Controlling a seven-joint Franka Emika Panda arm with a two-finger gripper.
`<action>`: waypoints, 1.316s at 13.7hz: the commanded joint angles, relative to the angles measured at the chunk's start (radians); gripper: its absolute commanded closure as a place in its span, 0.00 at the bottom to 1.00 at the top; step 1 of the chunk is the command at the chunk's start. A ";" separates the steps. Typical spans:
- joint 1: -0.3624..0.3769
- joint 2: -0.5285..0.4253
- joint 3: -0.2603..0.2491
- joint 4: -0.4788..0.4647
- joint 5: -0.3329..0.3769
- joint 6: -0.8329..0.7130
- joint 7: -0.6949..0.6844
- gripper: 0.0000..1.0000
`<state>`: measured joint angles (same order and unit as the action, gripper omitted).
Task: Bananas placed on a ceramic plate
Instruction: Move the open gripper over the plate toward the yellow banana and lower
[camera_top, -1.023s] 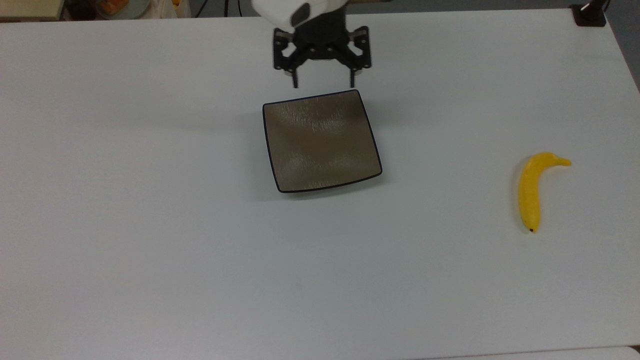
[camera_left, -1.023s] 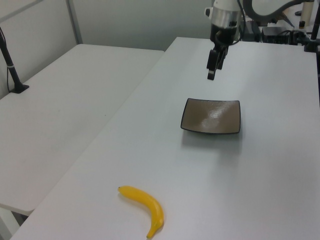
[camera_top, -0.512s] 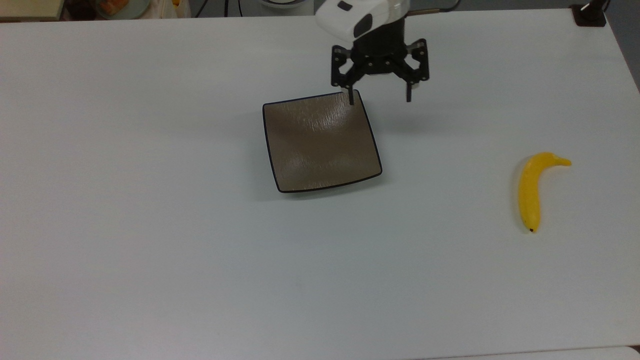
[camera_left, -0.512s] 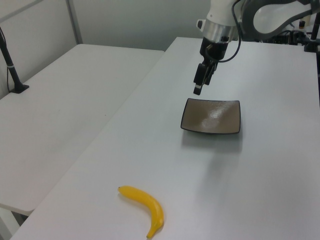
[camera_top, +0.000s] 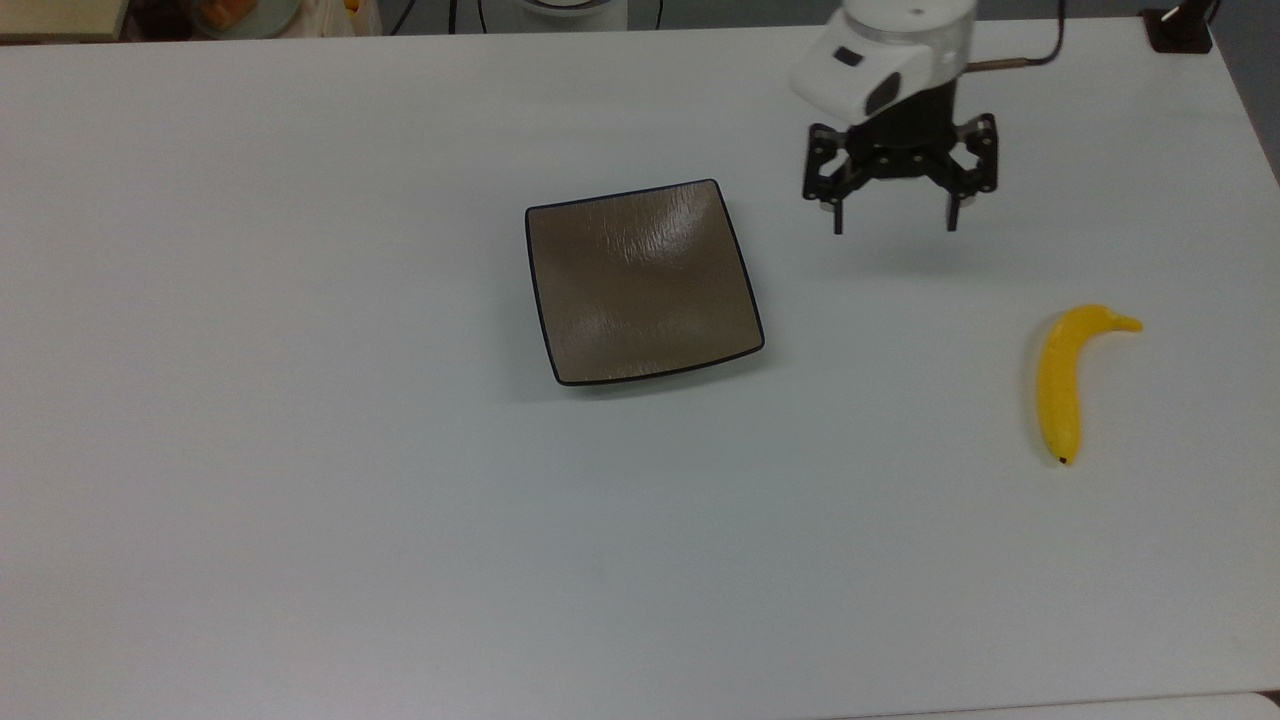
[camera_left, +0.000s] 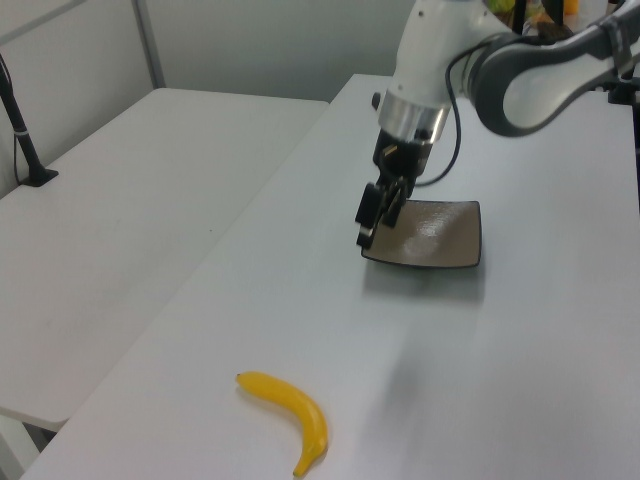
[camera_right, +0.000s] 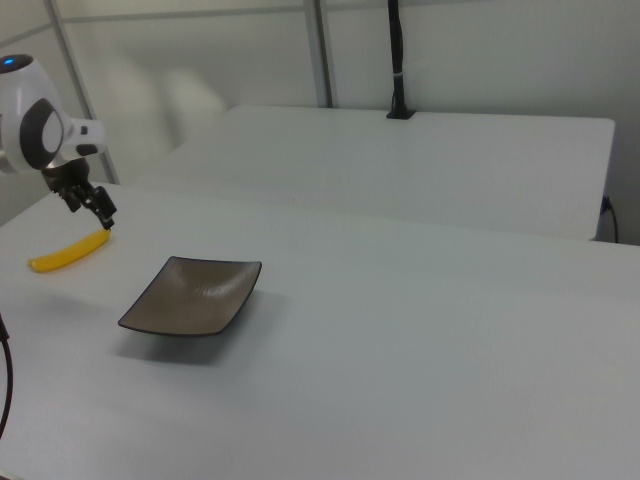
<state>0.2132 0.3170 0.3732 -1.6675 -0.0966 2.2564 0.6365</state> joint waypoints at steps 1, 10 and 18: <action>0.069 0.138 0.027 0.107 -0.162 0.006 0.193 0.00; 0.210 0.419 0.027 0.408 -0.396 0.037 0.523 0.00; 0.294 0.606 0.026 0.575 -0.520 0.061 0.643 0.00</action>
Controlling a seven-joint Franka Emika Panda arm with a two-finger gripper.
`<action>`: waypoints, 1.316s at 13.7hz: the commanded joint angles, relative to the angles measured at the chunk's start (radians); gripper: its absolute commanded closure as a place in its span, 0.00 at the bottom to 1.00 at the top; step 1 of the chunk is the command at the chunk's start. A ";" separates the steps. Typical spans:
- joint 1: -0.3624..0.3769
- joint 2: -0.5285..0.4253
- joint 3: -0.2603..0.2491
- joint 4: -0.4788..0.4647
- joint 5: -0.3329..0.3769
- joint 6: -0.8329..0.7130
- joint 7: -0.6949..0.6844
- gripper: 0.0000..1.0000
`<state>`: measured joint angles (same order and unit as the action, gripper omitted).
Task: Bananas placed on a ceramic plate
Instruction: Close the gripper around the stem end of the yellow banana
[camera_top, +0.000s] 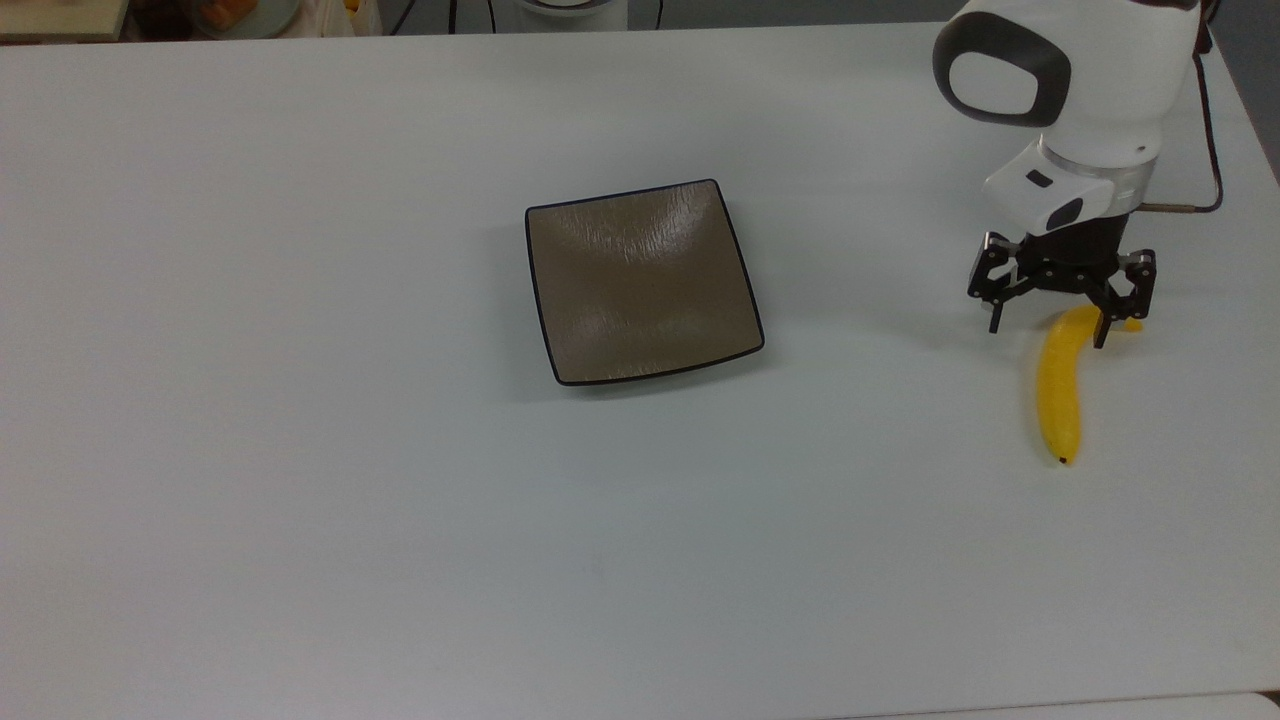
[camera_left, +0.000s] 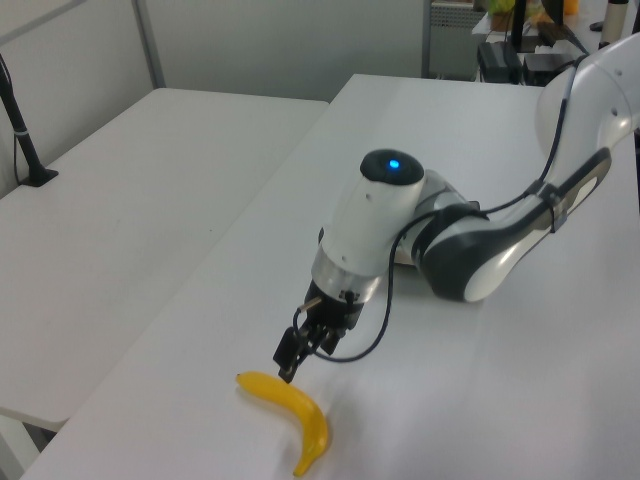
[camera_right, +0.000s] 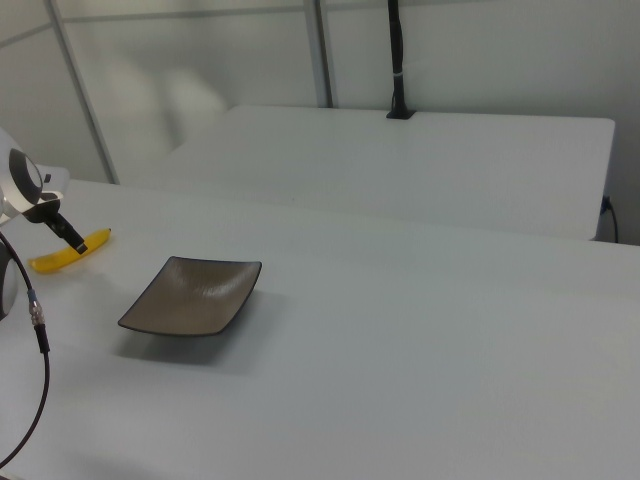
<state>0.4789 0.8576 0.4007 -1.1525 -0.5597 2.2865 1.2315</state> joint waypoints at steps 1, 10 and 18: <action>0.030 0.083 -0.002 0.075 -0.069 0.039 0.051 0.00; 0.049 0.132 0.033 0.106 -0.198 0.041 0.071 0.17; 0.040 0.124 0.035 0.096 -0.218 0.037 0.071 0.81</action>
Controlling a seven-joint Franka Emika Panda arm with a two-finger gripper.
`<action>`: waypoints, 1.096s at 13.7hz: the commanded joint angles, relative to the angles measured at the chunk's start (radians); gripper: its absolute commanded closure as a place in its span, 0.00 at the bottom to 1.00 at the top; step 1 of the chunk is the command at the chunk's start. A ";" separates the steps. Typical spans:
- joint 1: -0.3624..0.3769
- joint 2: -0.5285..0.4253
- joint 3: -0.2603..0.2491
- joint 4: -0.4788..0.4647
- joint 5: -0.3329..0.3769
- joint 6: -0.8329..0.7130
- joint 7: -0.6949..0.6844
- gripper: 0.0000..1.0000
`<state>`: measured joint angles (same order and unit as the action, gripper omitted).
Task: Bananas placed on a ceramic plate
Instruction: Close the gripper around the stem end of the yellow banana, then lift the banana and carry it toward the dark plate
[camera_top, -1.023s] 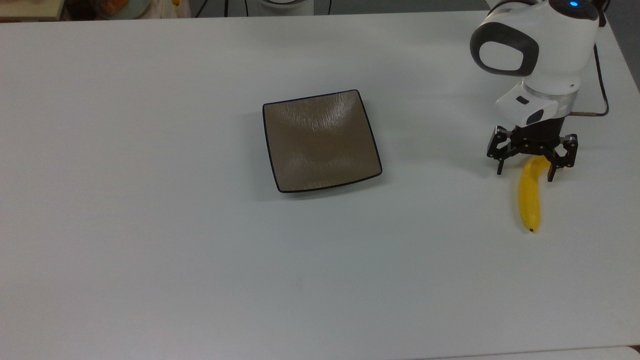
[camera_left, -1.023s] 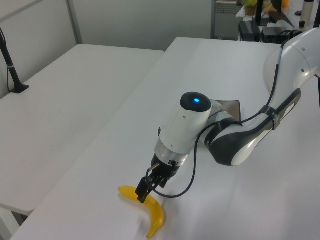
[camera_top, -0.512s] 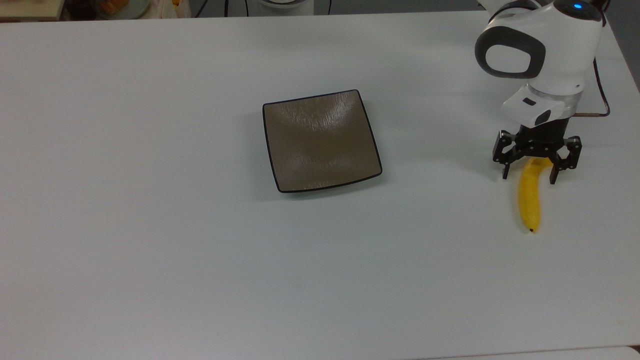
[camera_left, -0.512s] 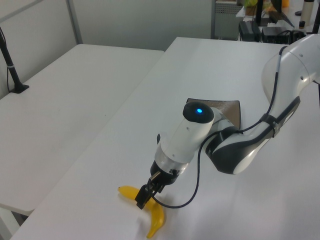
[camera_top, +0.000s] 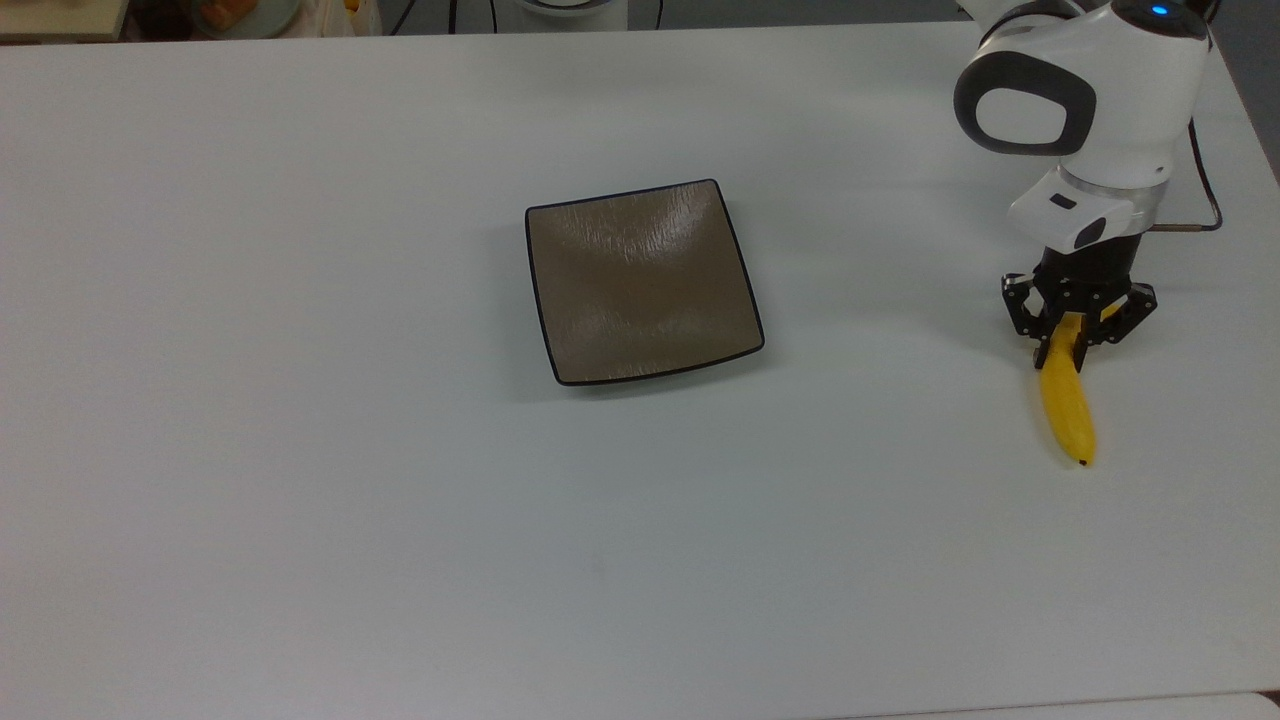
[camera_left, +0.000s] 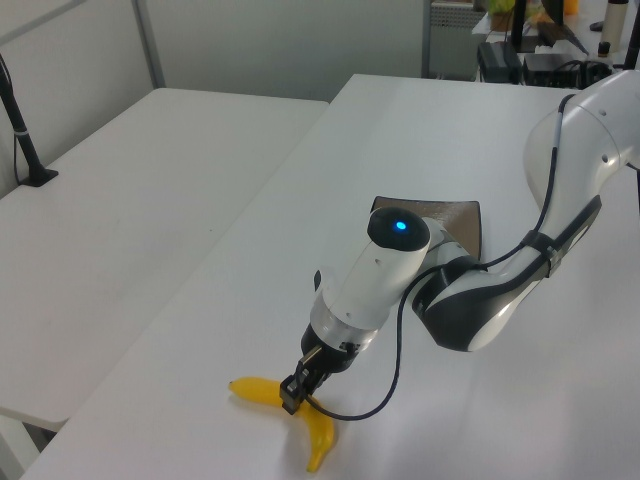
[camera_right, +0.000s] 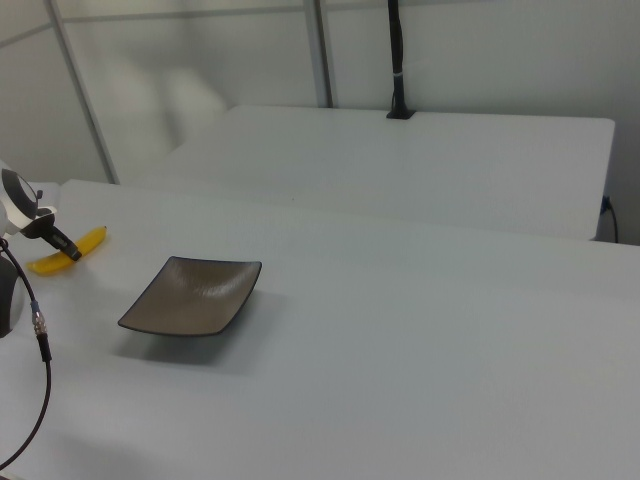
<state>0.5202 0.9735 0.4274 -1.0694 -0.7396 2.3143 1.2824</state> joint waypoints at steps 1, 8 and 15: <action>-0.006 -0.007 0.008 -0.021 -0.040 0.008 0.020 0.81; -0.066 -0.212 0.010 -0.191 -0.008 -0.006 -0.056 0.81; -0.129 -0.406 -0.010 -0.351 0.288 -0.156 -0.398 0.81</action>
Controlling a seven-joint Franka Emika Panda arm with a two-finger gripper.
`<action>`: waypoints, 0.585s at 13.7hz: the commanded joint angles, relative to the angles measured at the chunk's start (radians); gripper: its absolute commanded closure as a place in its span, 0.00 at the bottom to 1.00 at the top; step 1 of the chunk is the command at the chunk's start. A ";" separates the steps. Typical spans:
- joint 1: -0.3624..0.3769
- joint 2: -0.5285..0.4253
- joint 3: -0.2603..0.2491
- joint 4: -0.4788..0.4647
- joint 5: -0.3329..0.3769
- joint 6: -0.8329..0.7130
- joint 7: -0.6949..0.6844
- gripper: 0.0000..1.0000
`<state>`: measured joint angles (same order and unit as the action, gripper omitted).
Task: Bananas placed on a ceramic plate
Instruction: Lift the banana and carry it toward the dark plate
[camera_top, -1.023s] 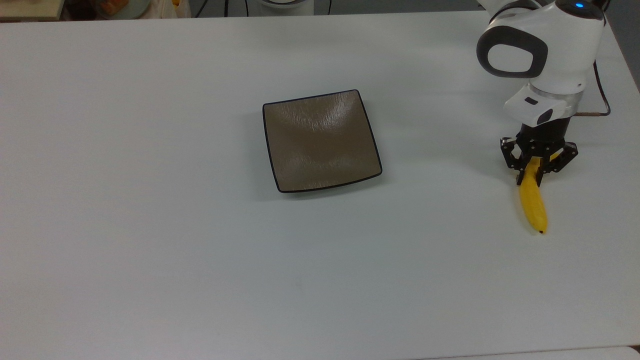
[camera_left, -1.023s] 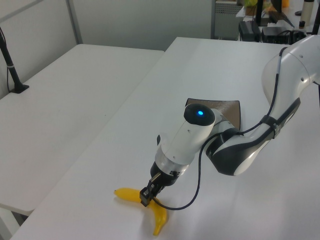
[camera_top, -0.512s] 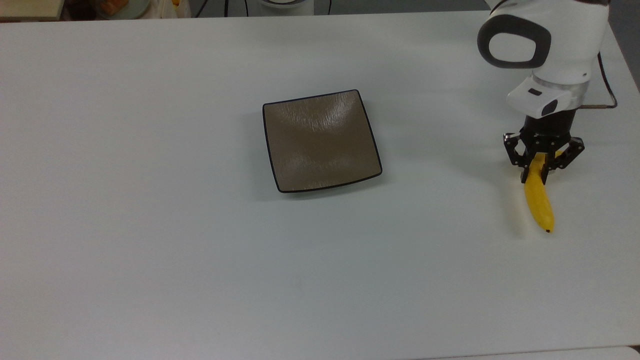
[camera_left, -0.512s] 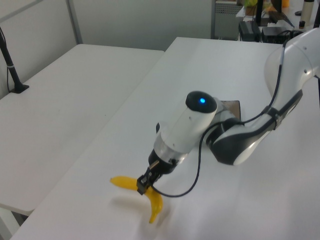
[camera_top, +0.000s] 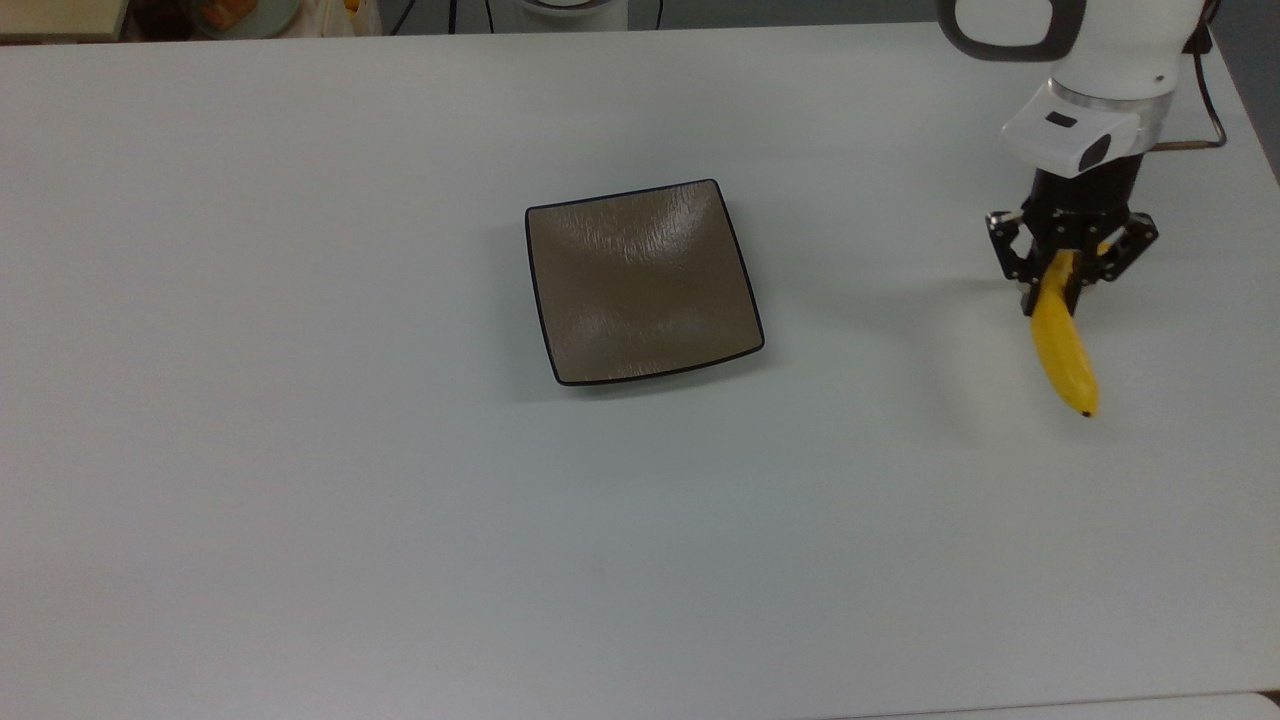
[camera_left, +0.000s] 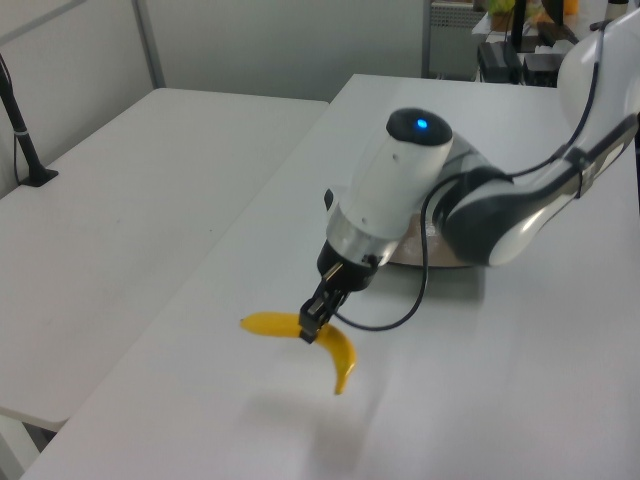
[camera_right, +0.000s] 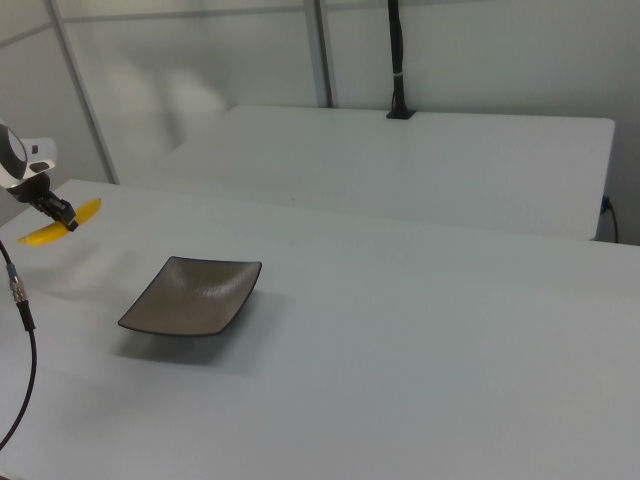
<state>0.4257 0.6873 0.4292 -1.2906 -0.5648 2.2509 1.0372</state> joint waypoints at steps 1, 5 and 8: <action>-0.036 -0.139 -0.030 -0.145 0.141 -0.120 -0.196 0.80; -0.050 -0.221 -0.111 -0.254 0.184 -0.122 -0.296 0.80; -0.085 -0.293 -0.165 -0.325 0.189 -0.116 -0.359 0.80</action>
<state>0.3701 0.5206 0.3229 -1.4802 -0.4088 2.1225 0.7552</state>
